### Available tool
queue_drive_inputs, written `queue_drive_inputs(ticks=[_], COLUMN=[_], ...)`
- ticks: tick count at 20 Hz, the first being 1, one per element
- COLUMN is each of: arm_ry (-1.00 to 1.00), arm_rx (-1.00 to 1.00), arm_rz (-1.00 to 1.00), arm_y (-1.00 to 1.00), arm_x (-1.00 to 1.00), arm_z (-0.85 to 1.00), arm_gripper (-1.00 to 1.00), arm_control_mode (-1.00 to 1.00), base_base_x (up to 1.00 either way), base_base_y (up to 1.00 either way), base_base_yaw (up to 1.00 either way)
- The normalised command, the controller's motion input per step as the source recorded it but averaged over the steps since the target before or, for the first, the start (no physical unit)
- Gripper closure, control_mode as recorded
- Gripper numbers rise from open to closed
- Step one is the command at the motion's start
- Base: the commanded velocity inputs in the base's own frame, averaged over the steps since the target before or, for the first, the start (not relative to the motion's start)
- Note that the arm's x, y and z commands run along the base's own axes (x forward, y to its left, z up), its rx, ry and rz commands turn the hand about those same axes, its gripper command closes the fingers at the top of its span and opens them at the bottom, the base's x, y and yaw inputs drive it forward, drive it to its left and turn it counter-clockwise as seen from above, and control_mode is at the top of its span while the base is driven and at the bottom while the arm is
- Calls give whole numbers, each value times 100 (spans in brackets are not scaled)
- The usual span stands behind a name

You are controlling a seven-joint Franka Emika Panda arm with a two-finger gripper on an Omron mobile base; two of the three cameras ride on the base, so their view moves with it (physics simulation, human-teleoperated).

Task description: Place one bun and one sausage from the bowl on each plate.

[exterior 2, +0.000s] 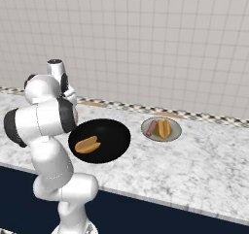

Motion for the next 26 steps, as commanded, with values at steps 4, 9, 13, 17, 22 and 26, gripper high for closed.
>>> queue_drive_inputs(ticks=[4, 9, 13, 17, 22, 26], arm_ry=[0, 5, 6, 4, 0, 0], arm_rx=[7, 8, 2, 1, 0, 4], arm_rz=[0, 0, 0, 0, 0, 0], arm_y=[-100, -100, -100, -83, -40, -3], arm_x=[-89, -84, -30, -4, 11, 0], arm_z=[36, -1, -19, -41, -63, -46], arm_gripper=[-100, -100, -100, -100, -100, -100], arm_control_mode=[-100, -100, -100, -100, -100, -100], base_base_x=[0, 0, 0, 0, 0, 0], base_base_y=[0, 0, 0, 0, 0, 0], base_base_yaw=[0, 0, 0, 0, 0, 0])
